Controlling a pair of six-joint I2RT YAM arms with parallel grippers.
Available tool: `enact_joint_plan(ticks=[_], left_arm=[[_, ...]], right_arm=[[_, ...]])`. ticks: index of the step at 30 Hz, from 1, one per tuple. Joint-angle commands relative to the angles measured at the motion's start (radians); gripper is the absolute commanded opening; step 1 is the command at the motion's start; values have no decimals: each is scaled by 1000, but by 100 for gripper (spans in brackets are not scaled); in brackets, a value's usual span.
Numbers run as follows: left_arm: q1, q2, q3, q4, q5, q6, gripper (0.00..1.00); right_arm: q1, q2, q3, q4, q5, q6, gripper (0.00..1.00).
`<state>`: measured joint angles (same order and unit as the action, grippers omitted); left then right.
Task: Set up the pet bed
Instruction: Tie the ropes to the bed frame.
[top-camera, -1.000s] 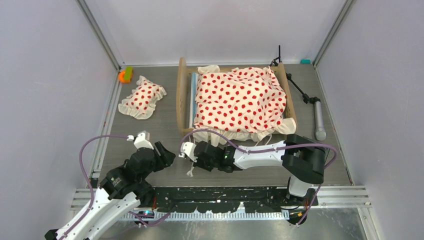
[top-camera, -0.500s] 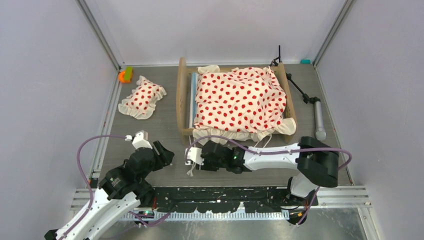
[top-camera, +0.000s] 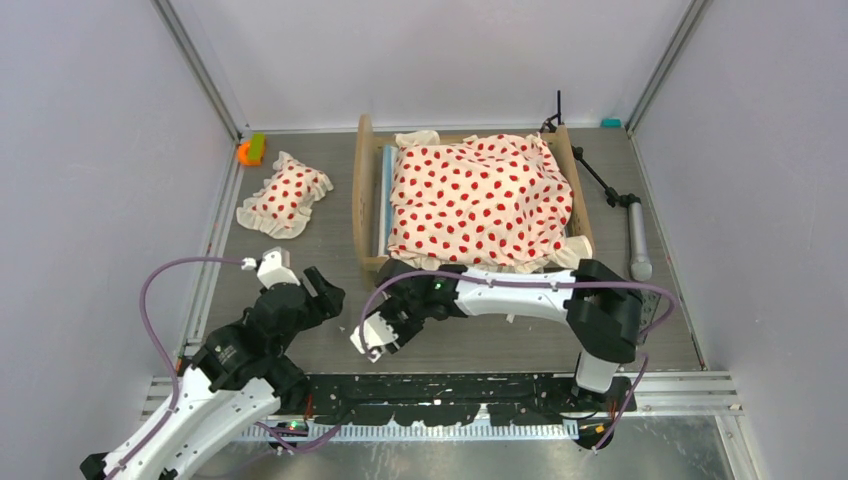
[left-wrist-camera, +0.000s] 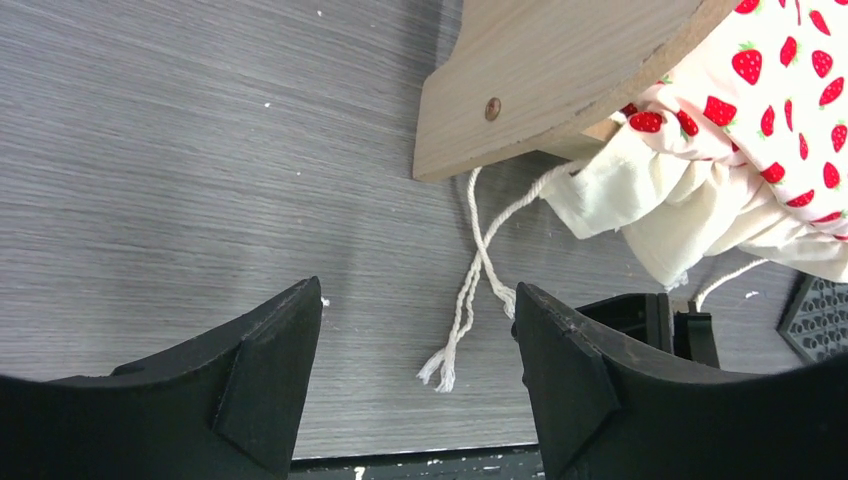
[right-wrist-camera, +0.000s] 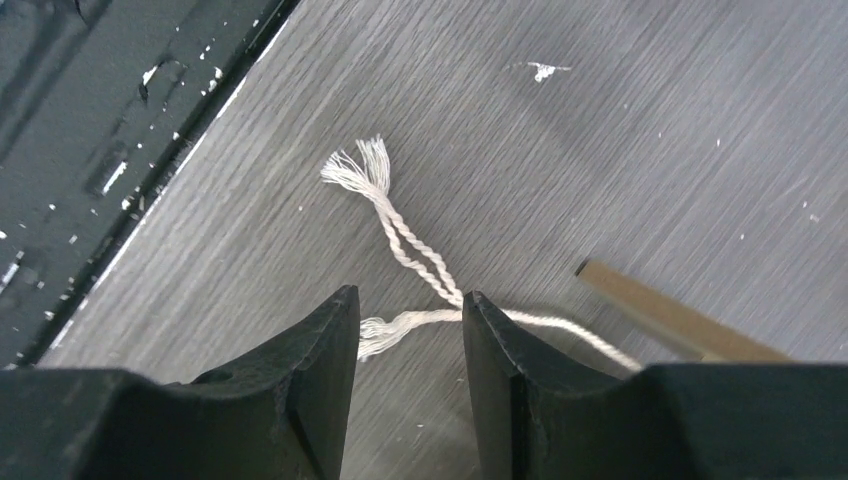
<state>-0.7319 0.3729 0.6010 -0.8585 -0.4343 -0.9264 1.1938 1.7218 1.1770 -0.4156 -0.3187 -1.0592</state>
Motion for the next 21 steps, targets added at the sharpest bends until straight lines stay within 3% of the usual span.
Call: enact_joint_plan(ticks=[1, 7, 11, 17, 21], left_arm=[[1, 48, 55, 7, -85, 21, 73], [101, 135, 60, 41, -5, 47, 76], [265, 171, 41, 62, 115, 83, 77], [609, 256, 6, 123, 461, 168, 77], [693, 262, 12, 147, 533, 199, 77]], right_arm=[[-22, 72, 127, -184, -83, -193, 48], [-26, 186, 235, -330, -99, -304, 48], [-25, 220, 257, -330, -116, -319, 48], [-27, 252, 286, -330, -126, -331, 48], [-26, 250, 304, -331, -129, -332, 48]])
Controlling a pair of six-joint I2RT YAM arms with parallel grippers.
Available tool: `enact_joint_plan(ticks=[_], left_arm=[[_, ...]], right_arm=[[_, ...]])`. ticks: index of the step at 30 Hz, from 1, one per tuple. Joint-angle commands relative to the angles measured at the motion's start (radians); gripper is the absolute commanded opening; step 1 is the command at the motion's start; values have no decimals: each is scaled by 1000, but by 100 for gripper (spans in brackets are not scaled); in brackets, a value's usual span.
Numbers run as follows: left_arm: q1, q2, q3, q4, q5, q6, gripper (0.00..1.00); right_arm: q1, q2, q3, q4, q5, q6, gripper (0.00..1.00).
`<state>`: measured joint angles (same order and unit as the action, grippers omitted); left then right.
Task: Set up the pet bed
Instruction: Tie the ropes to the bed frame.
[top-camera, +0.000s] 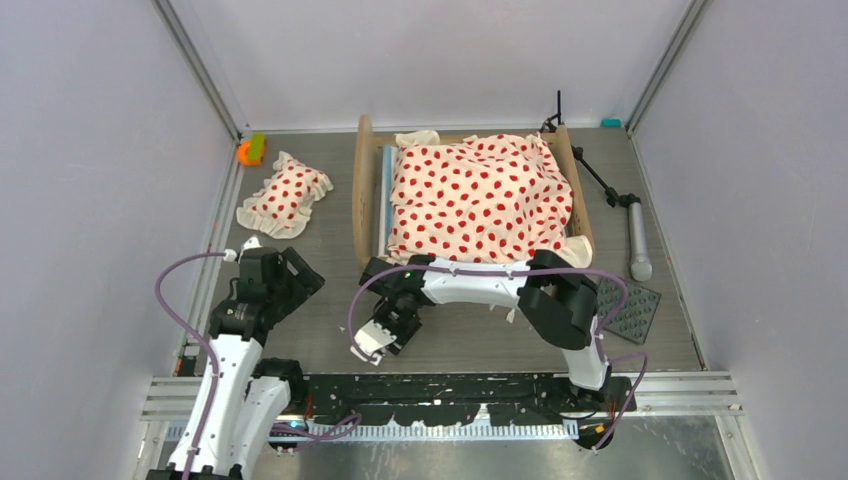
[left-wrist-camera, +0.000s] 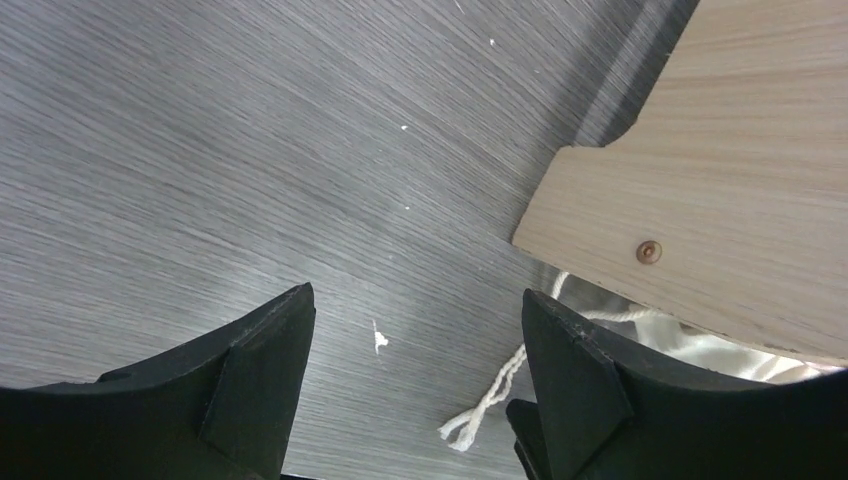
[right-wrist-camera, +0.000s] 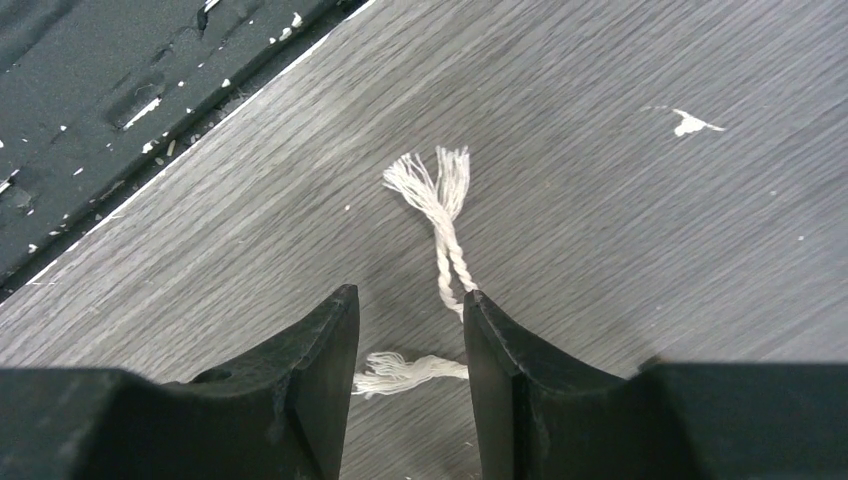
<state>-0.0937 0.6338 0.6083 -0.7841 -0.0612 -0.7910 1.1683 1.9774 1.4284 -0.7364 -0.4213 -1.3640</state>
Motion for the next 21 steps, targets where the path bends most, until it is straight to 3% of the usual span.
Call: enact_joint_plan(ticks=[1, 21], left_arm=[[59, 4, 11, 73, 161, 69, 77], [75, 0, 15, 75, 170, 81, 78]], right_arm=[[-1, -2, 58, -11, -26, -31, 48], [-13, 198, 270, -249, 18, -81, 47]])
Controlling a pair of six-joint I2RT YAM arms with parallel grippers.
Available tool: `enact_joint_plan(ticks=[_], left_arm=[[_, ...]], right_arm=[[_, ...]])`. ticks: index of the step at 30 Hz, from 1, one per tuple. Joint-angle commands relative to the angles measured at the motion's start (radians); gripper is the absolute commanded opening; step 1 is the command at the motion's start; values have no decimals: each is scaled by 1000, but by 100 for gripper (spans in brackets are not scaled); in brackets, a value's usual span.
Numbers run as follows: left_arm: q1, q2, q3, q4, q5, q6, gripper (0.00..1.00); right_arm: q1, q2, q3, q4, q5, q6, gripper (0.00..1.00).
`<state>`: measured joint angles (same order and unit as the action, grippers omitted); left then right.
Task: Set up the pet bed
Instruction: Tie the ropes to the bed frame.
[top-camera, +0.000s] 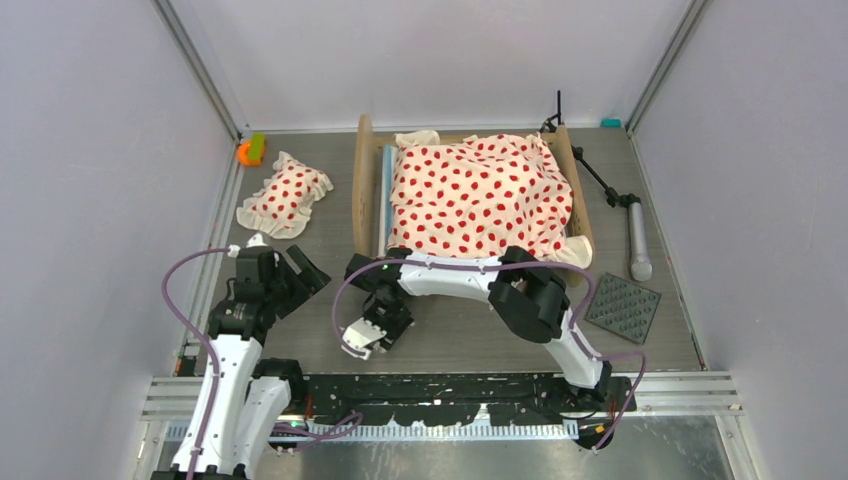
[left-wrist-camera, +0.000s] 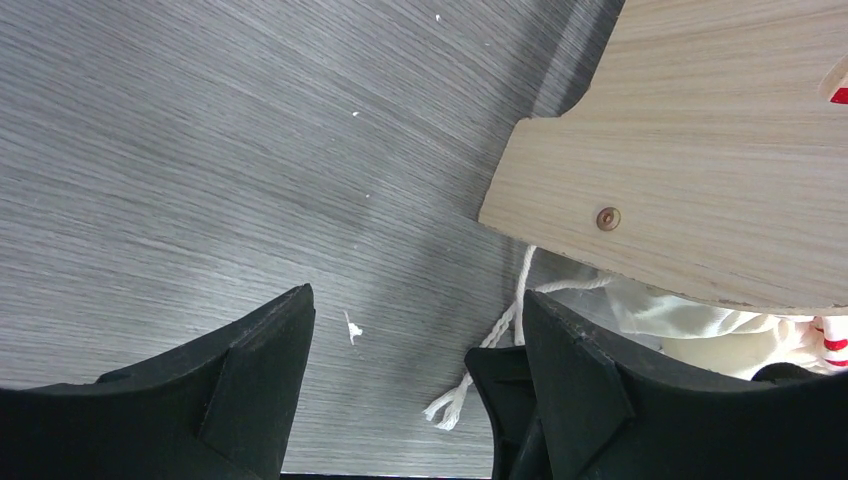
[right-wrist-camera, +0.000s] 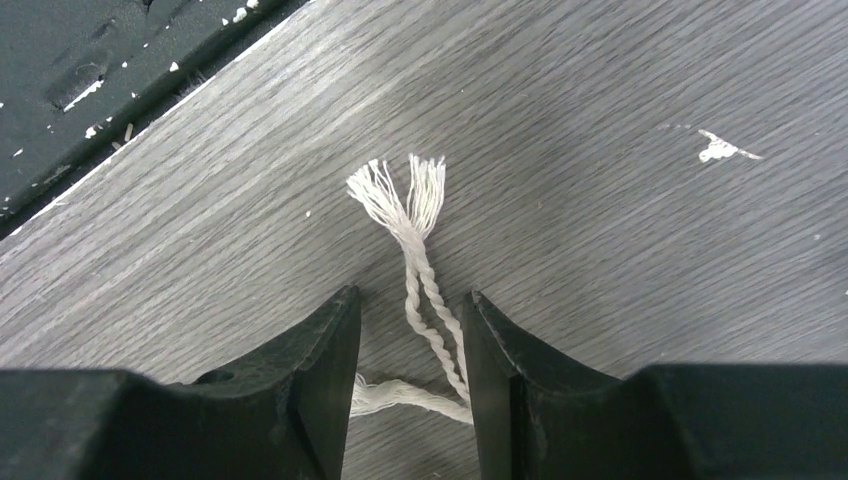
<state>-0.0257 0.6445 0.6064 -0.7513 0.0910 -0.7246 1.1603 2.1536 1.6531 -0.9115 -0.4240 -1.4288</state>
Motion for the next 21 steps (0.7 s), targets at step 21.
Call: enact_joint_plan(ticks=[21], left_arm=[[15, -16, 12, 50, 23, 14, 78]], right_arm=[[-1, 103, 106, -106, 19, 86, 35]])
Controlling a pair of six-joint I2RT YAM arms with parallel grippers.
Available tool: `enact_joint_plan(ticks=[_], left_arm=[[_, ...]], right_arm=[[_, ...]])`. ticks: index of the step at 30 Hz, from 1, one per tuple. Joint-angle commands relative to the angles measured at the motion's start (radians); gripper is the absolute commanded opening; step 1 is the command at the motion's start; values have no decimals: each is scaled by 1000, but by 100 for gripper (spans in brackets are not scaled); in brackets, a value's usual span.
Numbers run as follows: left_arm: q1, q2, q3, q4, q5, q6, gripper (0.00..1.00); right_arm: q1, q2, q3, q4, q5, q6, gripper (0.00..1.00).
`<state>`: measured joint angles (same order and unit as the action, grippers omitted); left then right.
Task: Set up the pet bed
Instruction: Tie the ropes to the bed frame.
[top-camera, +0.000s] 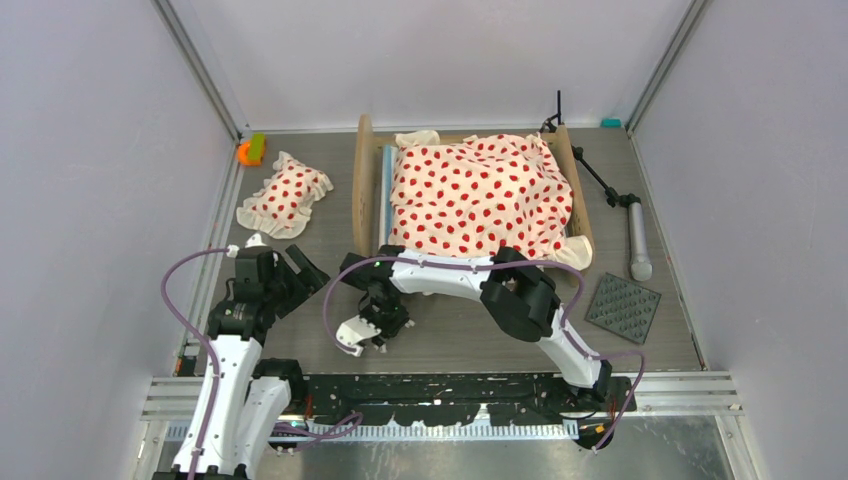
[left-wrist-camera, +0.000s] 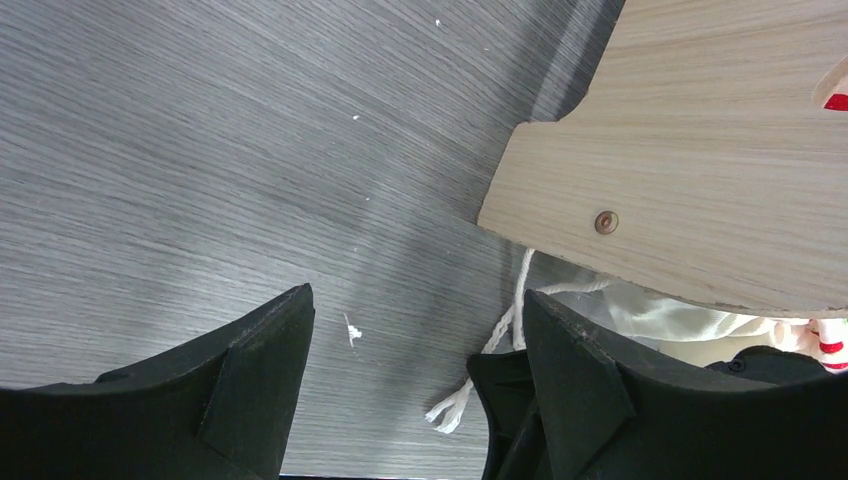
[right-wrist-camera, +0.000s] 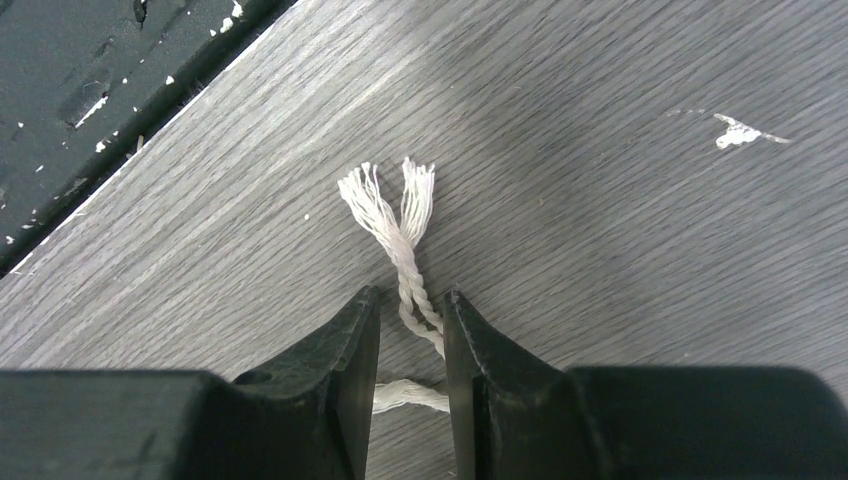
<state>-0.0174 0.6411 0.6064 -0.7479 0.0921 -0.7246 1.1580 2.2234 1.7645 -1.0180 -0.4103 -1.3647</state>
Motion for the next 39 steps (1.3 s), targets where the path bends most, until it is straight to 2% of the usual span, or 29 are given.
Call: enact_joint_plan(ticks=[1, 3, 6, 9, 12, 17, 29, 33, 39], left_arm=[[7, -14, 11, 47, 21, 13, 78], [7, -15, 12, 49, 20, 13, 78], [8, -15, 12, 48, 14, 14, 79], [8, -13, 11, 49, 12, 14, 79], [8, -15, 13, 49, 6, 16, 79], [8, -24, 9, 57, 15, 20, 78], [8, -26, -3, 79, 39, 17, 78], [8, -34, -35, 145, 126, 11, 77], [8, -112, -122, 312, 321, -1, 63]], right_arm=[[1, 33, -6, 1, 8, 25, 35], [1, 37, -7, 1, 15, 27, 29], [1, 45, 3, 0, 26, 34, 10], [2, 42, 6, 14, 26, 48, 1], [-1, -1, -43, 89, 18, 92, 0], [-16, -129, -217, 318, 4, 242, 0], [-39, -354, -636, 1004, 30, 680, 0], [-39, -404, -718, 1120, 21, 753, 0], [-41, -481, -818, 1223, 22, 803, 0]])
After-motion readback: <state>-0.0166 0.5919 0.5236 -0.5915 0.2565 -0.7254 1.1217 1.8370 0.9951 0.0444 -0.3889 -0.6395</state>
